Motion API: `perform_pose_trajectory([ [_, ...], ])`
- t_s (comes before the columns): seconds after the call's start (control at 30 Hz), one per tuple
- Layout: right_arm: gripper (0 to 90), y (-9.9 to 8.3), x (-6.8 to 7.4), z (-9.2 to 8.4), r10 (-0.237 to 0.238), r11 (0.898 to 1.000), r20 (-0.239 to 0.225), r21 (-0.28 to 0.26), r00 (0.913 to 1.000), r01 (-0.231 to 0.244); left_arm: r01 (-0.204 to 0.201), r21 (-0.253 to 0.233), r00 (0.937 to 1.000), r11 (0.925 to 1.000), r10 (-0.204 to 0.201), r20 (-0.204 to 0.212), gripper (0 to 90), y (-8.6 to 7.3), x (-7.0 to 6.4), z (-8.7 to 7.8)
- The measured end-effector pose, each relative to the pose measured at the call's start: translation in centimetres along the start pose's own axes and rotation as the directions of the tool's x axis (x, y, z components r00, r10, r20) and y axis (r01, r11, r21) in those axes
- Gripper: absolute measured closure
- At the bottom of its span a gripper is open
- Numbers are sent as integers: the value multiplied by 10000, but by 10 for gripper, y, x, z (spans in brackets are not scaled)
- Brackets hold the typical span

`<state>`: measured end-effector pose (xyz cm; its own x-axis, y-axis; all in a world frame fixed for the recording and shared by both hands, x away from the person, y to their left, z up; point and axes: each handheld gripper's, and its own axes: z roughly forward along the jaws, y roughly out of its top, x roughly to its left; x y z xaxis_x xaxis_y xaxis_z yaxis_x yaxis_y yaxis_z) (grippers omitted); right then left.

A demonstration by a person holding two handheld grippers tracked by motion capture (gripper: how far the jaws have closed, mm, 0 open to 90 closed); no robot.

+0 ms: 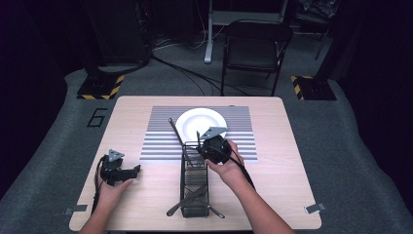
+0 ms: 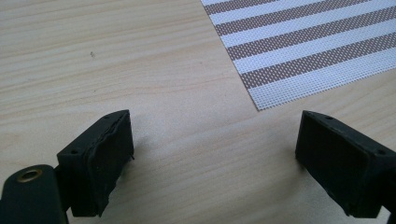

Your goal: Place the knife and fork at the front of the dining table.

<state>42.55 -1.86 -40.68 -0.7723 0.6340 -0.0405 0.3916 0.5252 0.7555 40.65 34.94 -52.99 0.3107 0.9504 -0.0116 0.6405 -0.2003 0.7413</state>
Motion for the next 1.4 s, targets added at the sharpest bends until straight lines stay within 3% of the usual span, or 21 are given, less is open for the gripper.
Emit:
perform_pose_trajectory([
  [0.33, 871, 4, 0, -9, -104, 9998, -130, -152, 9999, 102, 5, 13, 10000, 10000, -5, 4, 111, 0, 0, 0],
  [0.67, 872, 11, -3, -31, 587, 9969, -535, -485, 9968, -613, 5, 13, 10000, 10000, -5, 4, 110, 0, 0, 0],
  [0.83, 872, 17, -2, -41, 679, 9962, -797, -496, 9945, -719, 5, 15, 10000, 10000, -5, 3, 110, 0, 0, 0],
  [1.4, 871, 36, -4, -69, 547, 9963, -1080, -600, 9926, -615, 2, 11, 10000, 10000, -2, 3, 111, 0, 0, 0],
])
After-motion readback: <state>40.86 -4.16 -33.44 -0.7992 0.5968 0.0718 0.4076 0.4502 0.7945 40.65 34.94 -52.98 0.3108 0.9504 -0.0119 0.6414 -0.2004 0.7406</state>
